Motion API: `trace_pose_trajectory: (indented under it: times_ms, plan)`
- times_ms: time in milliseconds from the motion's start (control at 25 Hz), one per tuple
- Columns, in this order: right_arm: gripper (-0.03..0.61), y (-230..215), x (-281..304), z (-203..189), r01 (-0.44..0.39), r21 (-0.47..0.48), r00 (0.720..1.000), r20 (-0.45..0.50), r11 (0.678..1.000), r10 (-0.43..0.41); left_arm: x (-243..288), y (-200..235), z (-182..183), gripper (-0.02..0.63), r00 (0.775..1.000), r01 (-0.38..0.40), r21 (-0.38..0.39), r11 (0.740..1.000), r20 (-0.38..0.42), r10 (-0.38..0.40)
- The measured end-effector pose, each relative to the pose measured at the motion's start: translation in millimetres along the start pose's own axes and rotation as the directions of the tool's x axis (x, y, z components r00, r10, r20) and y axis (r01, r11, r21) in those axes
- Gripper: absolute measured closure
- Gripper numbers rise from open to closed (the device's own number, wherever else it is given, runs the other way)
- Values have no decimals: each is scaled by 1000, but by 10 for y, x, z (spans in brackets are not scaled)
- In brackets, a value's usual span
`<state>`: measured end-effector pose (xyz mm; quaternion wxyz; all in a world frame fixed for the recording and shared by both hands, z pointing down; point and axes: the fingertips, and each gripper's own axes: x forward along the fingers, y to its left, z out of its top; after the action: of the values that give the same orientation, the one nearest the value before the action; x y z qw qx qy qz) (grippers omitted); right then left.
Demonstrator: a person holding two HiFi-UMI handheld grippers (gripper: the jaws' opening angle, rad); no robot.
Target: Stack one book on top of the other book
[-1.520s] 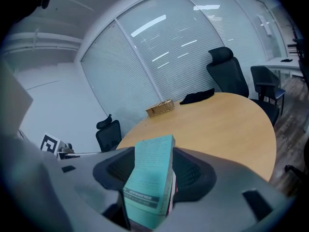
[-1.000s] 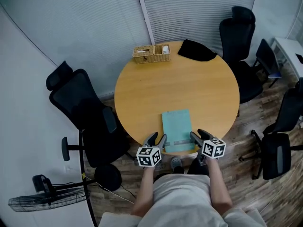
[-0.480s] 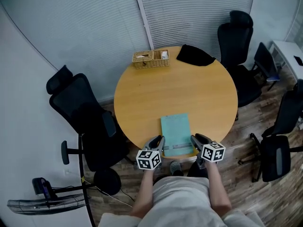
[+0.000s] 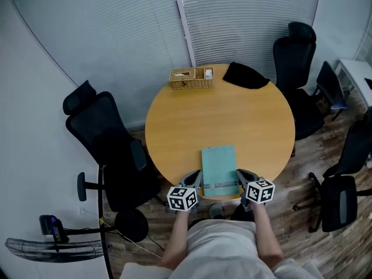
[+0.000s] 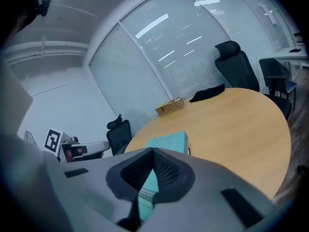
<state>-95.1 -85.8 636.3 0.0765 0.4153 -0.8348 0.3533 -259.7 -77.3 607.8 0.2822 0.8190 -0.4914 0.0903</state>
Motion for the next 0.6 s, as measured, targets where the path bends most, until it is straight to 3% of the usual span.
trace_pose_trajectory:
  times_ms: [360,600]
  plan:
    - [558,-71,38,-14,29,10,999,-19,1000,-28,28,14,-24,581,1000,-4,15,1000,-11,4]
    - [557,-55,104,-36,52,-81,996,-70,995,-58,49,53,22,581,1000,-1,-10,1000,8,1]
